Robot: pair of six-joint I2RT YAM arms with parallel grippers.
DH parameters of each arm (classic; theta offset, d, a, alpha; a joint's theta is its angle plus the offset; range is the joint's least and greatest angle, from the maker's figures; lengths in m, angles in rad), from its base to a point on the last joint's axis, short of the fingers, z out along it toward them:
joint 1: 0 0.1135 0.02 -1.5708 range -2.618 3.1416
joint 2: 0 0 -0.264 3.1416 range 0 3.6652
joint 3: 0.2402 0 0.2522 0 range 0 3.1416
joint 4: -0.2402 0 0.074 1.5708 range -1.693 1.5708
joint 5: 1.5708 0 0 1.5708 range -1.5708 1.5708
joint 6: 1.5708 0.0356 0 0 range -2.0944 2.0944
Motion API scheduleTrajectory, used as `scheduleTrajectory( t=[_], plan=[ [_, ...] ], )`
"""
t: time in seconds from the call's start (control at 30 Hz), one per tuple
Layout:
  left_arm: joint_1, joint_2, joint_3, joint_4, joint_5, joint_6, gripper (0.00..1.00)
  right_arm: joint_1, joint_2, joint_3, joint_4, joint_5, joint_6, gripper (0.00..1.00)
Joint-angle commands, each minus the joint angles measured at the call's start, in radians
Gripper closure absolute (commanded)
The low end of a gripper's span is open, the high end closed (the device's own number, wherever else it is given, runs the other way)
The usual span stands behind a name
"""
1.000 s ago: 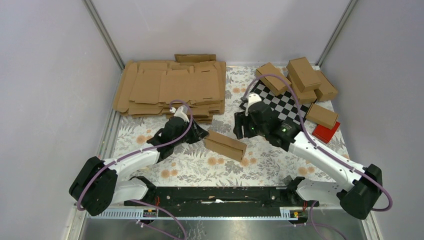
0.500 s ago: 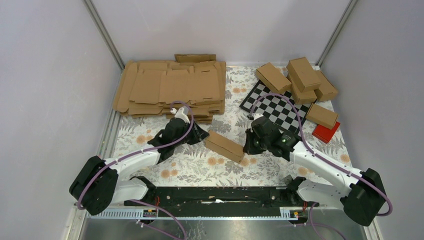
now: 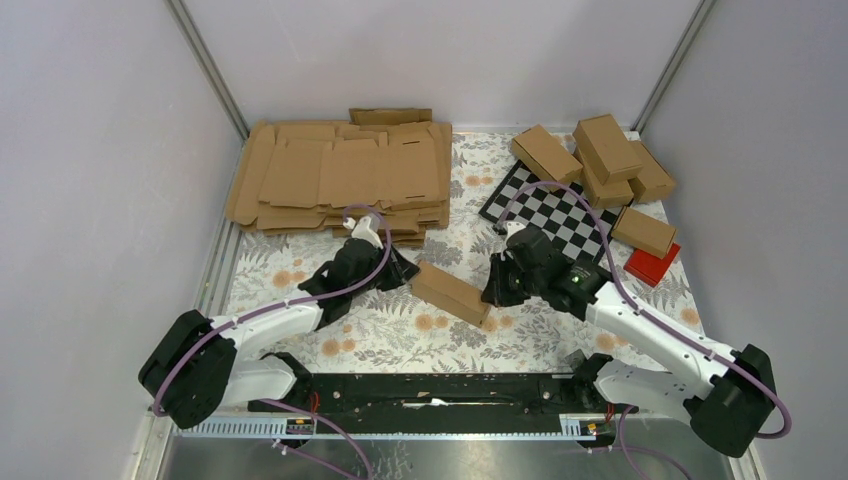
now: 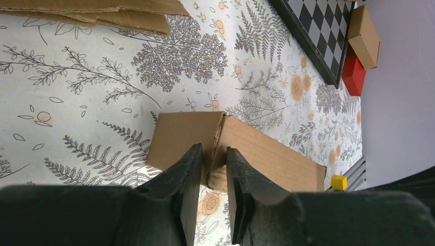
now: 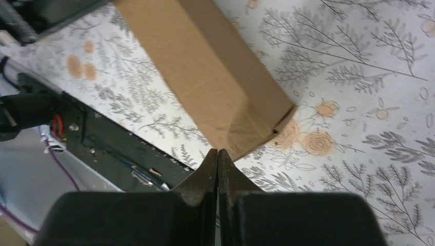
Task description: Fold the paper box
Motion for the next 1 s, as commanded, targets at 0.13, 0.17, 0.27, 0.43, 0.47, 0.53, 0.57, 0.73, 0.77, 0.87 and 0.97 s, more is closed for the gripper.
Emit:
scheduleTrajectory(
  t=[0.13,0.17,0.27,0.43,0.47,0.53,0.57,0.73,0.77,0.87,0.97],
  plan=[
    [-0.031,0.005,0.008,-0.055,-0.06,0.037,0.75,-0.002,0.045,-0.033,0.025,-0.095,-0.018,0.97],
    [-0.032,0.008,0.009,-0.056,-0.062,0.04,0.75,-0.001,0.06,-0.048,0.026,-0.074,-0.017,0.98],
    [-0.034,0.013,0.013,-0.056,-0.064,0.045,0.75,-0.001,0.078,-0.072,0.027,-0.005,-0.027,1.0],
    [-0.037,-0.008,0.05,-0.107,-0.074,0.07,0.7,-0.001,0.022,-0.042,0.023,0.014,-0.046,0.99],
    [-0.036,-0.022,0.067,-0.132,-0.08,0.078,0.67,-0.001,0.015,-0.034,0.02,0.012,-0.054,0.99],
    [-0.035,-0.056,0.102,-0.185,-0.097,0.086,0.56,-0.002,0.018,-0.016,0.005,0.015,-0.067,0.98],
    [-0.035,-0.074,0.121,-0.207,-0.102,0.091,0.52,-0.002,0.024,-0.011,0.004,0.009,-0.073,0.98],
    [-0.035,-0.114,0.225,-0.323,-0.099,0.125,0.6,-0.001,0.042,0.007,0.01,0.001,-0.074,0.97],
    [-0.035,-0.11,0.242,-0.336,-0.085,0.13,0.66,-0.001,0.042,0.011,0.012,0.0,-0.075,0.97],
    [-0.035,-0.073,0.271,-0.337,-0.019,0.138,0.98,-0.002,0.04,0.022,0.014,-0.005,-0.08,0.96],
    [-0.036,-0.019,0.277,-0.318,0.039,0.139,1.0,-0.002,0.029,0.038,0.013,-0.005,-0.097,0.89]
  ],
)
